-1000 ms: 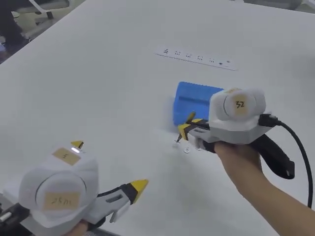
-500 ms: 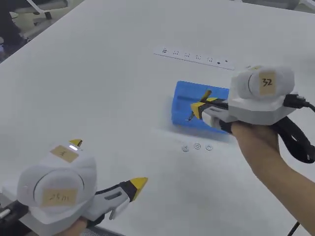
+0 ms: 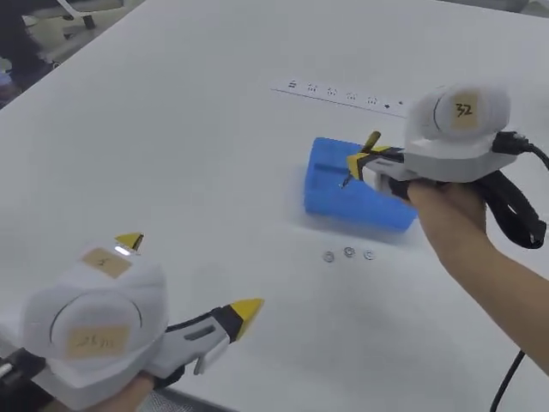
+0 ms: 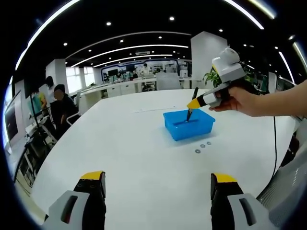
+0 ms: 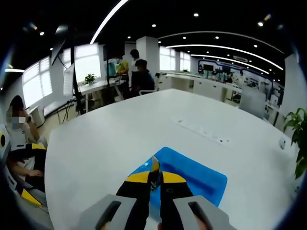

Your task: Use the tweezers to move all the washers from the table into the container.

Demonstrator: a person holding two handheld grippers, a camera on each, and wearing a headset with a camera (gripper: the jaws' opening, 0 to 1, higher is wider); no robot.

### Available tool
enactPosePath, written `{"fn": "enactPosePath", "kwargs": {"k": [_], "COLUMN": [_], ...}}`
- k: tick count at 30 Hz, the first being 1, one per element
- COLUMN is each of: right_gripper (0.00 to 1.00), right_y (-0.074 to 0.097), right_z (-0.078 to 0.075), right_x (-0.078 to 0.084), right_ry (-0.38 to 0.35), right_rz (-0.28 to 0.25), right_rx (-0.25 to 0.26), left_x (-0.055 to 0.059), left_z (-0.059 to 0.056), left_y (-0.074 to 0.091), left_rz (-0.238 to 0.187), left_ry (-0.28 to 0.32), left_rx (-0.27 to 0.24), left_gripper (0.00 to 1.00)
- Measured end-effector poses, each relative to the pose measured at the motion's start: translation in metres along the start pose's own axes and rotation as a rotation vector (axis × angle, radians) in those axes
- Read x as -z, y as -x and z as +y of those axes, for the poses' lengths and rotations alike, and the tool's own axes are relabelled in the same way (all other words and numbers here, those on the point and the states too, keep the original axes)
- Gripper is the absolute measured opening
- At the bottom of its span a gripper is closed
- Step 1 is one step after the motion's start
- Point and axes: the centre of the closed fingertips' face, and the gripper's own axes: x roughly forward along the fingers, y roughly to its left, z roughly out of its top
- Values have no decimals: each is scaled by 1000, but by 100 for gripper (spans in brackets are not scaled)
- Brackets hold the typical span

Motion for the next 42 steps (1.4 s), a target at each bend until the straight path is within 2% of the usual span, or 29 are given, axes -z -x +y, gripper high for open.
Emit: {"fn": "enactPosePath", "kwargs": {"k": [4,8,16,20,21,22,31,35,42], "right_gripper": [3,3,3,3,3,3,4,4,3], "right_y": [-9,-13,-18,-21,-21,-21,-18,-8,17], "right_z": [-2,-3,-6,-5,-5,-5,-6,-4,3], "right_x": [13,18,21,28,25,28,27,16,-6], "right_ry": [-13,-21,-12,-12,-9,-10,-20,-34,-7], "right_rz": [32,43,53,72,46,66,66,32,-33], "right_rx": [1,5,13,7,8,9,10,1,-14], "left_x": [1,2,3,3,3,3,4,5,5], "left_z": [1,1,-1,-2,-2,-2,-2,-2,-3], "left_y": [0,-1,-1,-1,-1,-1,-1,-1,-1], "left_rz": [5,8,15,16,16,17,28,29,32], "left_ry": [0,-4,-6,-7,-7,-7,-13,-13,-22], "left_rx": [-1,-4,0,4,3,3,2,2,7], "left_gripper": [93,93,92,92,92,92,92,92,92]}}
